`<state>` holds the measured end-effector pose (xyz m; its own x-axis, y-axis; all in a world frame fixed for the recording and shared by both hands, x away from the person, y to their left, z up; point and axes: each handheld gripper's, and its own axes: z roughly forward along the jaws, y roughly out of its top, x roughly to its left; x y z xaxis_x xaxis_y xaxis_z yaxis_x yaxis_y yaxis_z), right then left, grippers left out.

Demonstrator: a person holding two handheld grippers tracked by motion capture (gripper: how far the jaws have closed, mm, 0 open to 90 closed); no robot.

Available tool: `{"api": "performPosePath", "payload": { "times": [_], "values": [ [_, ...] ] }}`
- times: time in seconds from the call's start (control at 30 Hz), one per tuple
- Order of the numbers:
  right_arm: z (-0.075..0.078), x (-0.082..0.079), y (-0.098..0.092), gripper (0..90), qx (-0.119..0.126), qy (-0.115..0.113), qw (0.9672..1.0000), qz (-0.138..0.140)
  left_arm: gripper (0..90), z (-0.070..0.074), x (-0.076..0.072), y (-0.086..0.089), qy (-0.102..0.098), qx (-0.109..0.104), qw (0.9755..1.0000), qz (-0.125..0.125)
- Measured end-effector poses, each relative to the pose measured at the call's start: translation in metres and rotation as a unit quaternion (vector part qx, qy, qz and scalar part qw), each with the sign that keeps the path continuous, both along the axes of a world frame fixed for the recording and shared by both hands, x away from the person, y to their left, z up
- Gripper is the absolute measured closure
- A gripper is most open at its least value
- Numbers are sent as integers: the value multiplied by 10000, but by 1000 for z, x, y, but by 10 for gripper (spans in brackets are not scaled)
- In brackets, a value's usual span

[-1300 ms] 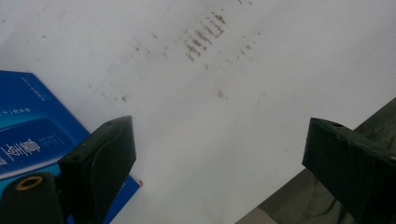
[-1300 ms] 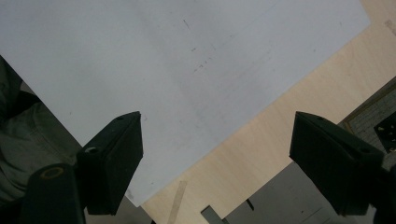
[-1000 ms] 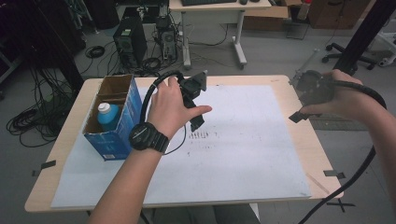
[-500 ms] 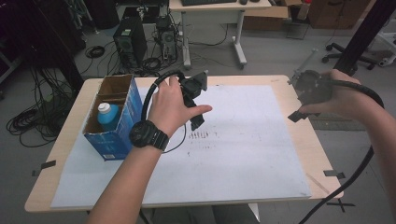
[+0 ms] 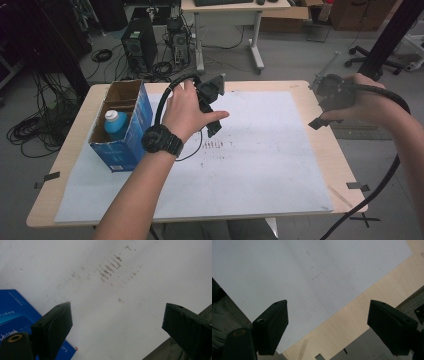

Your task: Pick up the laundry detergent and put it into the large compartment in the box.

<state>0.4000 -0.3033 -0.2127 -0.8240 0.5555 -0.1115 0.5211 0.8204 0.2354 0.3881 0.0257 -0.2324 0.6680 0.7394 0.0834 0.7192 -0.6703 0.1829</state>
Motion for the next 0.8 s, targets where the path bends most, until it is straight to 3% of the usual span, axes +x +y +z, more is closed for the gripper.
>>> {"api": "performPosePath", "payload": {
  "times": [0.33, 0.8],
  "values": [
    [2, 2, 2, 170, -14, -18, 10000, 19, 94, 1, 0, 5, -77, -3, 10000, 59],
    [2, 3, 0, 170, -5, -21, 10000, 17, 95, -2, 2, 1, 5, 41, 10000, -24]
  ]
}}
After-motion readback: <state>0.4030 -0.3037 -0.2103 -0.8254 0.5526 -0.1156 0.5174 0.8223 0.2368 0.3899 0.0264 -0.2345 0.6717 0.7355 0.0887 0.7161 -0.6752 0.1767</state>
